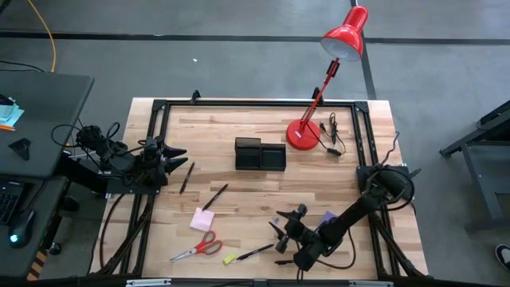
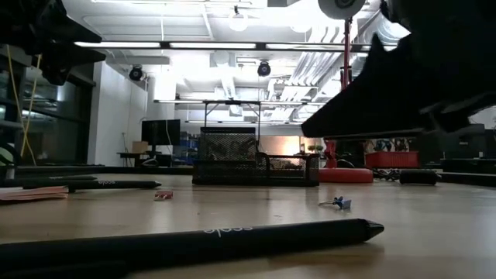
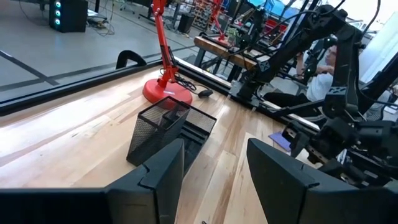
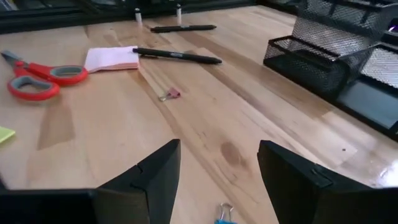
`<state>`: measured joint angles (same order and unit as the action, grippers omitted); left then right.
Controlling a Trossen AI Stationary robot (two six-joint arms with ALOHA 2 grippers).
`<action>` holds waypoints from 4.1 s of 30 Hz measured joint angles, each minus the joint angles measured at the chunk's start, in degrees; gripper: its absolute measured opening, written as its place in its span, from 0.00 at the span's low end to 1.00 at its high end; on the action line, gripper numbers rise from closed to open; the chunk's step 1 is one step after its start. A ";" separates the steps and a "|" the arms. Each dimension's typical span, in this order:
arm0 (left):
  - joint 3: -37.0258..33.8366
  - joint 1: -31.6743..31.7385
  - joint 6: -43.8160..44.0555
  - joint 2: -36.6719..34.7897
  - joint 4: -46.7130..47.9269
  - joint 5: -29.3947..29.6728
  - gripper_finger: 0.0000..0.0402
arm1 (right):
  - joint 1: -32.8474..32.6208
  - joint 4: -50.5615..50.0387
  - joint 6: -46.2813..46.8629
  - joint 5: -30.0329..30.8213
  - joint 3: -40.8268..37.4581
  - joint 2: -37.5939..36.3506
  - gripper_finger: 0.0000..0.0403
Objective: Pick and place office supplies into organizer
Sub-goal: Put the blue binder clip into the black desk organizer
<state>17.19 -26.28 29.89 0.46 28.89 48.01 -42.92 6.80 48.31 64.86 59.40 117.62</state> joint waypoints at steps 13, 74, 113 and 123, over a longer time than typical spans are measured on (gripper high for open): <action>0.00 0.02 0.00 0.00 -0.01 0.00 0.42 | -0.11 -4.41 12.69 0.32 0.00 4.45 0.51; 0.00 0.02 0.00 0.01 0.00 0.00 0.42 | 3.85 -3.99 -5.54 0.14 8.43 7.55 0.14; 0.00 0.01 0.00 0.00 0.01 0.00 0.42 | 23.17 8.85 -37.85 -28.99 18.51 6.78 0.11; 0.01 0.00 0.00 -0.02 0.00 0.02 0.42 | 27.10 28.72 -43.42 -54.06 18.47 5.86 0.09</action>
<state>17.20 -26.28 29.89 0.45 28.89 48.03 -15.82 35.51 4.89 10.81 77.87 123.48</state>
